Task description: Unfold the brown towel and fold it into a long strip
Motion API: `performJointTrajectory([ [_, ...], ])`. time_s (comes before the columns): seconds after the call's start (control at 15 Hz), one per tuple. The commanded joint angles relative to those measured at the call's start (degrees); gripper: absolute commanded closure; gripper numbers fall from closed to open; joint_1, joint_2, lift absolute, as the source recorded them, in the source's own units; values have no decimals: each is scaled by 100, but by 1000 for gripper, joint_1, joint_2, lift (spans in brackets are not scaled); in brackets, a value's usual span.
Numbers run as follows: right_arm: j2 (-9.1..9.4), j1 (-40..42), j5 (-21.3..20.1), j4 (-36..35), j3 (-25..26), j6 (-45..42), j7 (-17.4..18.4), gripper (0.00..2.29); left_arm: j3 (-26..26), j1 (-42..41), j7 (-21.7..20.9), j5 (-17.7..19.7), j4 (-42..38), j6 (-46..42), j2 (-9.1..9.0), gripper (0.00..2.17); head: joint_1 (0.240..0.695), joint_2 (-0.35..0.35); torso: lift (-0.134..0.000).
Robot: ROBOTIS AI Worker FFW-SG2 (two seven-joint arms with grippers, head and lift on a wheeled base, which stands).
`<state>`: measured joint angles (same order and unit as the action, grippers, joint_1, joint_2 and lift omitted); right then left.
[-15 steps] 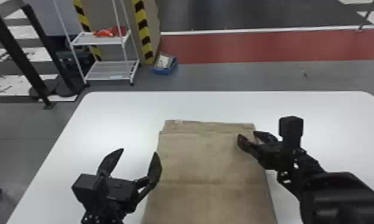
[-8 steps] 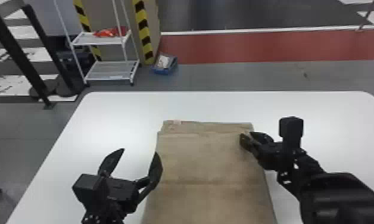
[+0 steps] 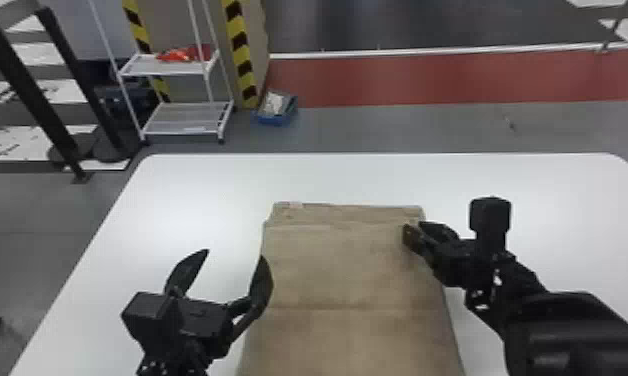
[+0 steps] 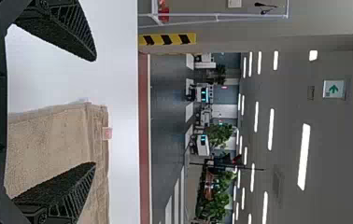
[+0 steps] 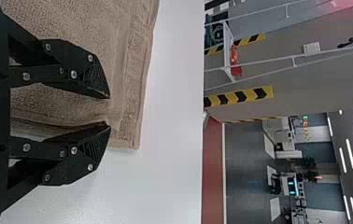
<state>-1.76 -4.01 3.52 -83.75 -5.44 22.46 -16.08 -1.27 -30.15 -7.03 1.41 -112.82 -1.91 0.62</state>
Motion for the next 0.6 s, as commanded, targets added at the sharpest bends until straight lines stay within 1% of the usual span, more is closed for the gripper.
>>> performJointTrajectory([
  [0.0,0,-3,-18,-9,-9,0,0,775,4,-9,0,0,-3,12,0,76,695,99,-114],
  [0.07,0,-21,-27,-9,-9,0,0,1021,4,-9,0,0,-3,-6,0,76,695,99,-114],
  [0.13,0,-38,-36,-9,-9,18,0,1106,4,-17,-9,0,-3,12,0,76,695,99,-114],
  [0.27,0,-21,-18,-27,-18,18,0,1106,4,-17,-9,9,-3,12,9,76,695,99,-114],
  [0.4,0,67,-1,-194,-18,35,0,1116,21,-17,-9,9,6,-6,9,76,695,100,-114],
  [0.53,0,243,87,-581,-18,88,0,1116,21,-17,-9,9,-3,-6,18,76,695,100,-114],
])
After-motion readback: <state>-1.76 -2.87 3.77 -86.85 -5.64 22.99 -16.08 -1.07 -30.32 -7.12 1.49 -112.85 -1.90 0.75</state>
